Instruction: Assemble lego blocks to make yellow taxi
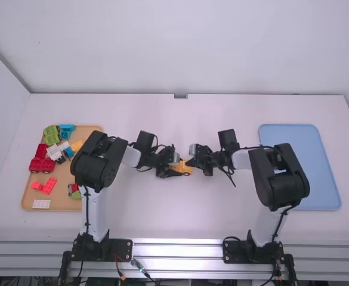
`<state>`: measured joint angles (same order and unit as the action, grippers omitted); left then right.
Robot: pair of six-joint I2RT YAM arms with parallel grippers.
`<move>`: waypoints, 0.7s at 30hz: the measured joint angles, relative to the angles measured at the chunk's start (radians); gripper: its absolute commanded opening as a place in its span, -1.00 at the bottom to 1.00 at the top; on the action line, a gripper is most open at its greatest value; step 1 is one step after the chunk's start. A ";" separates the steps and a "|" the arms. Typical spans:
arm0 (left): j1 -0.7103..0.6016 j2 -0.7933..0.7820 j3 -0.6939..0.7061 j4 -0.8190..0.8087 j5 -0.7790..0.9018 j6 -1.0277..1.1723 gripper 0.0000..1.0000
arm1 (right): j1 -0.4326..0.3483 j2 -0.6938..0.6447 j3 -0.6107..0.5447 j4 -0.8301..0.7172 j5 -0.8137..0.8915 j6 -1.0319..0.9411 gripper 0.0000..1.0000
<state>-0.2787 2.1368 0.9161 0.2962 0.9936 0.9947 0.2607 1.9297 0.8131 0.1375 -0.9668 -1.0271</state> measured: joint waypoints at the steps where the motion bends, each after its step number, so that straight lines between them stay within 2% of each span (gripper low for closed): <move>1: 0.000 0.000 0.000 0.000 0.000 0.000 -0.45 | 0.009 0.000 0.000 0.013 0.010 0.011 -1.00; 9: 0.000 0.000 0.000 0.000 -0.001 0.002 -0.48 | 0.026 0.024 0.001 0.060 0.027 0.066 -1.00; 21: 0.000 0.000 -0.005 0.013 0.000 -0.002 -0.50 | 0.008 0.053 0.029 -0.005 -0.010 0.062 -1.00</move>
<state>-0.2787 2.1372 0.9108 0.3088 0.9932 0.9928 0.2687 1.9827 0.8425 0.1322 -0.9764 -0.9653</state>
